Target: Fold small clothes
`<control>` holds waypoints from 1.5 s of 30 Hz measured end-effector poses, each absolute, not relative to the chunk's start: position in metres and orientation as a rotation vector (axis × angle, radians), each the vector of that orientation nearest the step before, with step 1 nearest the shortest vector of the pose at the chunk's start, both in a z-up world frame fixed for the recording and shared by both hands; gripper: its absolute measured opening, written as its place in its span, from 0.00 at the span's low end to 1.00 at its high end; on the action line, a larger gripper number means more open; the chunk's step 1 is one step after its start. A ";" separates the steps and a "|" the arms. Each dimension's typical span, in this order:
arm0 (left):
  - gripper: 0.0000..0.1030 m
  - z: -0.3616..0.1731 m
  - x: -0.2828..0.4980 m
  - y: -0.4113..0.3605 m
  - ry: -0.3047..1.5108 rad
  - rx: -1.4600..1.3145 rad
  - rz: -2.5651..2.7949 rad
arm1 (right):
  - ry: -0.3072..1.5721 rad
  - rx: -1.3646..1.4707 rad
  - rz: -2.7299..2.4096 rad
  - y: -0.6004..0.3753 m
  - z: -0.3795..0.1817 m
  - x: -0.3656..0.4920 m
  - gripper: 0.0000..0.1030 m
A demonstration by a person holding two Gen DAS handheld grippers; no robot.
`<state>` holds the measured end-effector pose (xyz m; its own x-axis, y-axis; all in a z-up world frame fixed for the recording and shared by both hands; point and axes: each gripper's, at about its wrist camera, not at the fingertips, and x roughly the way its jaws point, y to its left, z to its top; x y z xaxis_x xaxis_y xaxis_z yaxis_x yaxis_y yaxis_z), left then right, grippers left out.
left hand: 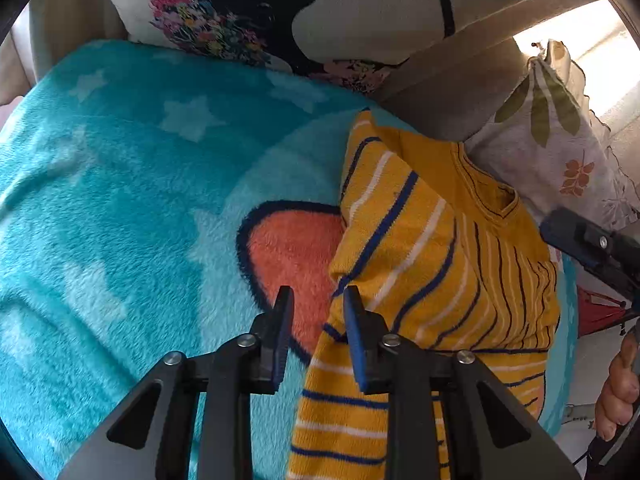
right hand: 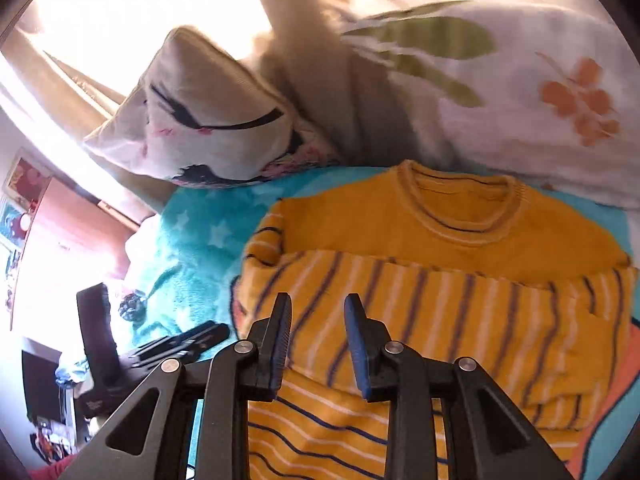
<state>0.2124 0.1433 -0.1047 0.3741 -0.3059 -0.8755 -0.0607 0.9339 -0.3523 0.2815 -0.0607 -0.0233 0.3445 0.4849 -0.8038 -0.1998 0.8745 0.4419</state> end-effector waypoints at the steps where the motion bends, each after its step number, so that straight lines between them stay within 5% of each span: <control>1: 0.23 -0.110 0.215 0.141 1.192 -0.354 -0.169 | 1.159 0.263 0.457 -0.042 -0.030 0.296 0.31; 3: 0.23 -0.118 0.217 0.138 1.203 -0.353 -0.191 | 1.187 0.220 0.448 -0.014 -0.046 0.319 0.40; 8: 0.23 -0.123 0.223 0.144 1.204 -0.384 -0.233 | 1.328 0.227 0.415 0.029 -0.104 0.362 0.41; 9: 0.23 -0.124 0.223 0.146 1.207 -0.394 -0.240 | 1.353 0.255 0.416 0.032 -0.113 0.364 0.39; 10: 0.23 -0.126 0.224 0.149 1.209 -0.404 -0.248 | 1.368 0.294 0.430 0.033 -0.120 0.367 0.16; 11: 0.23 -0.127 0.224 0.151 1.211 -0.413 -0.255 | 1.375 0.324 0.440 0.035 -0.122 0.367 0.09; 20: 0.23 -0.127 0.224 0.156 1.198 -0.394 -0.273 | 1.047 -0.131 0.197 0.064 -0.068 0.366 0.08; 29: 0.24 -0.127 0.227 0.147 1.199 -0.372 -0.273 | 1.249 0.310 0.331 0.002 -0.082 0.316 0.10; 32: 0.24 -0.127 0.231 0.139 1.202 -0.350 -0.260 | 1.325 0.268 0.275 0.000 -0.114 0.316 0.10; 35: 0.24 -0.117 0.224 0.142 1.200 -0.358 -0.226 | 1.210 0.097 0.149 0.000 -0.119 0.325 0.02; 36: 0.24 -0.112 0.220 0.145 1.193 -0.359 -0.217 | 1.163 -0.018 0.053 0.004 -0.116 0.327 0.02; 39: 0.24 -0.097 0.200 0.154 1.171 -0.351 -0.188 | 1.080 -0.119 -0.037 0.000 -0.104 0.323 0.26; 45: 0.30 -0.089 0.147 0.163 1.185 -0.399 -0.140 | 1.097 0.152 0.082 -0.074 -0.078 0.252 0.33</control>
<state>0.1470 0.1634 -0.0887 0.3772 -0.3130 -0.8716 -0.1005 0.9218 -0.3745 0.2516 -0.0739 -0.0779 0.4545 0.1409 -0.8795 0.0094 0.9866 0.1629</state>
